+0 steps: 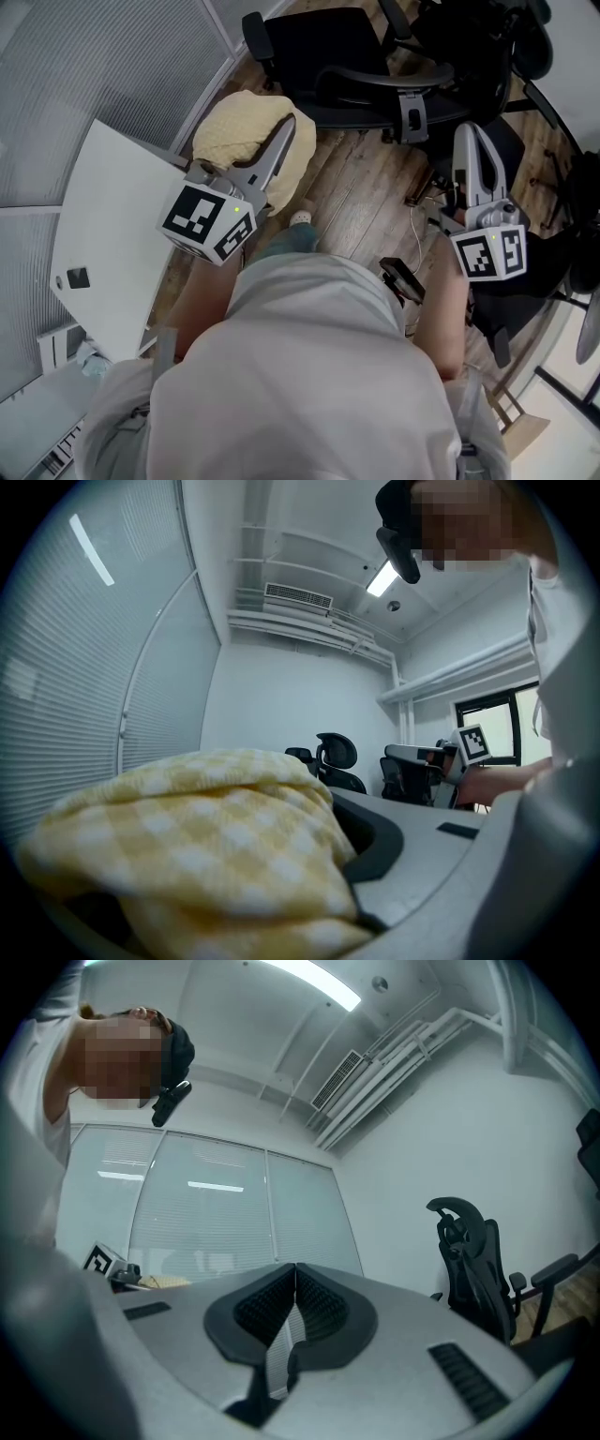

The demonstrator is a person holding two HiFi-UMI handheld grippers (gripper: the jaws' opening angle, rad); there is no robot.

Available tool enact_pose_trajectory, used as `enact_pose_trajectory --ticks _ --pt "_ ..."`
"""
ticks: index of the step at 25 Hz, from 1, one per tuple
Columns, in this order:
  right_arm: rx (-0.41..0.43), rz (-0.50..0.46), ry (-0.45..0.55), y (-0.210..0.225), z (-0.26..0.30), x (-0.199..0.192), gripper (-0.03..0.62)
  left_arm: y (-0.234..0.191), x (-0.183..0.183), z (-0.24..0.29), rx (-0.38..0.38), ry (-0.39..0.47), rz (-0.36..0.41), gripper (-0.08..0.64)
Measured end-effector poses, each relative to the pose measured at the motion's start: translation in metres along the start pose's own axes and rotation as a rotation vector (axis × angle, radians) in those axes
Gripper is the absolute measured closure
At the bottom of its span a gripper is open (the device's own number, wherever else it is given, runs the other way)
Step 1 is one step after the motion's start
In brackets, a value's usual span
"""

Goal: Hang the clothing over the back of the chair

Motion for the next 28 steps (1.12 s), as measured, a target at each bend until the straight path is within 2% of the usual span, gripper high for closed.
enact_pose_trajectory --ticks 13,28 --pt "-0.078 -0.002 0.000 0.010 0.042 -0.011 0.571 -0.050 0.000 0.040 -0.095 -0.030 0.006 0.488" --pt "-0.166 -0.051 0.020 0.011 0.069 -0.016 0.571 -0.096 -0.004 0.070 -0.186 -0.037 -0.010 0.488"
Point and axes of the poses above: the fingertips, and each gripper's own axes: z forward along the fingers, y to its right, x out of its top, the point moved 7 cm from there along -z, backward along the fingers, and after that the axes turned 10 degrees about -x, right-handed, at the moved point
